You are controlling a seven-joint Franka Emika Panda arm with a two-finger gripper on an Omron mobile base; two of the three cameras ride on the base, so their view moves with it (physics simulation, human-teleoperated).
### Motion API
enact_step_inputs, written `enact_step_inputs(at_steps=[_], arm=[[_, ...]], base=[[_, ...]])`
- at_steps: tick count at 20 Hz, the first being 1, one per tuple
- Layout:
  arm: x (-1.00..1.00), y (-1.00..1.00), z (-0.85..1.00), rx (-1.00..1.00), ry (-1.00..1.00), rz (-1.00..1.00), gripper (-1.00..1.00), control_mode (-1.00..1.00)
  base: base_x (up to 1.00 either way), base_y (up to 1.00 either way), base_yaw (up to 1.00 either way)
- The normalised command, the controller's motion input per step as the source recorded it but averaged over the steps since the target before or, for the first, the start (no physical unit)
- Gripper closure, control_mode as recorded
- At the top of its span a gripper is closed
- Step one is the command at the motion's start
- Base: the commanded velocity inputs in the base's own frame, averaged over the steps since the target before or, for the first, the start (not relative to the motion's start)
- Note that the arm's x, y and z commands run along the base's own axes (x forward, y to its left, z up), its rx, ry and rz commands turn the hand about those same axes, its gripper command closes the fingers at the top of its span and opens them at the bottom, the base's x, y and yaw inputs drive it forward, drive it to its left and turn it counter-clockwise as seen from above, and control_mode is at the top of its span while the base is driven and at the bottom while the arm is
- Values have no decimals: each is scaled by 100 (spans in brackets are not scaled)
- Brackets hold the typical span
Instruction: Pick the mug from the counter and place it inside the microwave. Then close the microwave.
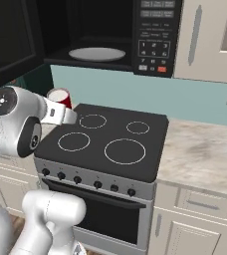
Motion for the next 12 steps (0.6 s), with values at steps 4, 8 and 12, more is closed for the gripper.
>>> enact_step_inputs(at_steps=[4, 8, 12], arm=[[47, 0, 62, 4, -22, 3, 100, -100], [47, 0, 59, 1, -16, 2, 100, -100], [31, 0, 54, 0, -7, 0, 100, -100]], base=[[0, 0, 0], [0, 0, 0], [0, 0, 0]])
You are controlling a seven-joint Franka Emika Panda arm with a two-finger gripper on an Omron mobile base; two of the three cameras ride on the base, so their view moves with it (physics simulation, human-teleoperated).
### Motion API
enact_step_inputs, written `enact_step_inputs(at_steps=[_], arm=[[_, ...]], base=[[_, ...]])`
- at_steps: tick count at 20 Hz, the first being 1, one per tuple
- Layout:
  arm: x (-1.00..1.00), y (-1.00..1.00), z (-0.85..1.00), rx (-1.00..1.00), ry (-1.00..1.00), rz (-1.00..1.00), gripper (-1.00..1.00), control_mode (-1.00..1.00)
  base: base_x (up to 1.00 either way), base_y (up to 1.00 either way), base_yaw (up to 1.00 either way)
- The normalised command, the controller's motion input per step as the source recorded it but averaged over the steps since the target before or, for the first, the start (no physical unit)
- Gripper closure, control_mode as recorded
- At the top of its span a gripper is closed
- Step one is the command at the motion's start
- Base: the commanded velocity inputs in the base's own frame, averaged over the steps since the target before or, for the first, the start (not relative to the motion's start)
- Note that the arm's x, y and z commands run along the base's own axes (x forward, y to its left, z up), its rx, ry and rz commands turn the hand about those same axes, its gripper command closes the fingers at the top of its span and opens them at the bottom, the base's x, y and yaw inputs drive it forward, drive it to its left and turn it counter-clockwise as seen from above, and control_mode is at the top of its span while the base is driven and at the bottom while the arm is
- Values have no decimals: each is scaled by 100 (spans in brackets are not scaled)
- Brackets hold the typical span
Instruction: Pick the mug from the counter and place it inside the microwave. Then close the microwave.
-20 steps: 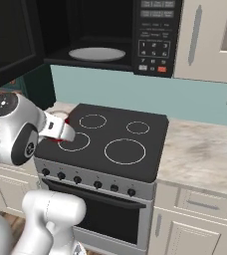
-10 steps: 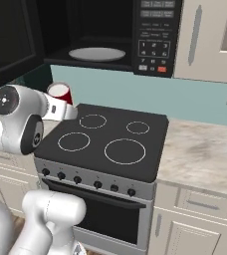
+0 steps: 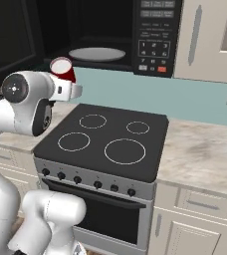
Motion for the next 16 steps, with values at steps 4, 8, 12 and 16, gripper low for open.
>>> enact_step_inputs(at_steps=[4, 8, 12, 16], arm=[[11, 0, 47, 0, 0, 0, 100, -100], [18, 0, 29, -1, 1, 0, 100, -100], [31, 0, 8, -3, 16, 0, 100, -100], [40, 0, 0, -6, 24, 0, 100, -100]], base=[[0, 0, 0], [0, 0, 0], [0, 0, 0], [0, 0, 0]])
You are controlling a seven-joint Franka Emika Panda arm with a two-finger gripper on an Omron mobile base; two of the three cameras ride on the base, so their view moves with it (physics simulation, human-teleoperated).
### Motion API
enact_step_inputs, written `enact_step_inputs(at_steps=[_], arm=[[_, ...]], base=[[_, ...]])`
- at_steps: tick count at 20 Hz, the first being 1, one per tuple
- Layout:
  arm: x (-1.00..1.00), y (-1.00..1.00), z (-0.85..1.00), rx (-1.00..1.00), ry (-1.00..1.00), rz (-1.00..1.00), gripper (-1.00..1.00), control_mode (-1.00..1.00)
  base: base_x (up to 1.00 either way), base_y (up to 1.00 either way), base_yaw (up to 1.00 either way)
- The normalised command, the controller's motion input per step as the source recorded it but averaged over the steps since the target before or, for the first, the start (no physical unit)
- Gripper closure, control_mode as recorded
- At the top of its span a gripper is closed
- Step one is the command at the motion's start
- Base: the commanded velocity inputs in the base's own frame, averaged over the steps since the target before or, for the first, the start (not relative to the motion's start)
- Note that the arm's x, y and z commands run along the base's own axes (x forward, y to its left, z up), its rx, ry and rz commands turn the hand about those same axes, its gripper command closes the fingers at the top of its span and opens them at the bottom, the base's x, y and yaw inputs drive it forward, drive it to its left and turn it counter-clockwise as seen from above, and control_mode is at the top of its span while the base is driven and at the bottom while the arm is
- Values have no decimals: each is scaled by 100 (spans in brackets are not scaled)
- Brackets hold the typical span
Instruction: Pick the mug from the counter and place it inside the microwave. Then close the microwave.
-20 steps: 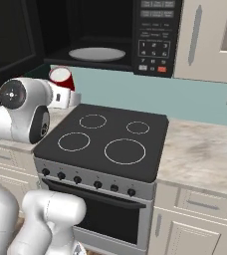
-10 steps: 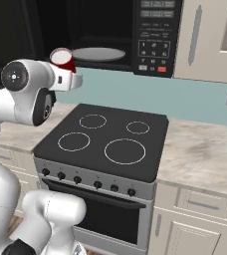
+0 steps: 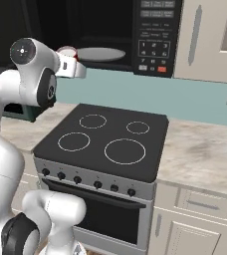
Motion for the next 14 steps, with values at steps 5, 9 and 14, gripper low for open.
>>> enact_step_inputs(at_steps=[5, 9, 14], arm=[[43, 0, 0, -4, 12, 0, 100, -100], [29, 0, 0, 0, 0, 0, 100, -100], [39, 3, 0, 0, 0, 0, 100, -100]], base=[[0, 0, 0], [0, 0, 0], [0, 0, 0]])
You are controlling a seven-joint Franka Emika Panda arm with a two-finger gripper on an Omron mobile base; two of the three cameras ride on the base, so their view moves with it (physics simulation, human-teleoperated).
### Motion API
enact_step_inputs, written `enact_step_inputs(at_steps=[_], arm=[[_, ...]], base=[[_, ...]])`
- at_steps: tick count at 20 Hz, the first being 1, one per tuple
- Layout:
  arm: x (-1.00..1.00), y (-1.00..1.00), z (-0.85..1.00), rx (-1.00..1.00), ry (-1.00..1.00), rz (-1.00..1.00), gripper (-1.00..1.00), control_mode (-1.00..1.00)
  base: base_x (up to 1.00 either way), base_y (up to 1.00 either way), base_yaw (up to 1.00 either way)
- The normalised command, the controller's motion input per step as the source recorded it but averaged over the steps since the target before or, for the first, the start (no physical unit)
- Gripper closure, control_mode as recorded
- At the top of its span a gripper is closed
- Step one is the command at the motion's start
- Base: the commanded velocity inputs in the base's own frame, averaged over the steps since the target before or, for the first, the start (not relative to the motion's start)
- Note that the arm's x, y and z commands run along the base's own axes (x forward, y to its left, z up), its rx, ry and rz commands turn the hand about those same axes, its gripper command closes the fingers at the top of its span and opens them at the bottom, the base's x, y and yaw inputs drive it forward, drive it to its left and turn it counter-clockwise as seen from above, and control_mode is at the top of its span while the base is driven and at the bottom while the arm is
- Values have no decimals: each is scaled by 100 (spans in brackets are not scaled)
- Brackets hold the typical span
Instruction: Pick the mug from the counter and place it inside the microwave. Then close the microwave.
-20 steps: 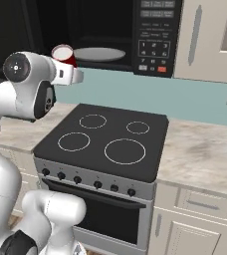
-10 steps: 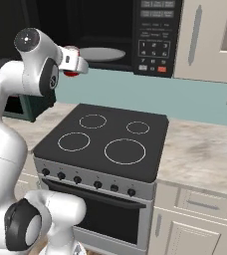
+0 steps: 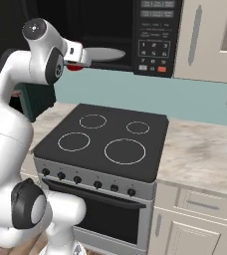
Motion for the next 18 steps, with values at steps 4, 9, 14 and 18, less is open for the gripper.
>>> enact_step_inputs(at_steps=[4, 9, 14, 18], arm=[[44, 9, 0, 0, 0, 0, 100, -100], [58, 15, 0, 0, 0, 0, 100, -100], [52, 13, 7, 0, 0, 0, 100, -100], [48, 14, 1, 0, 0, 0, 100, -100]], base=[[0, 0, 0], [0, 0, 0], [0, 0, 0], [0, 0, 0]])
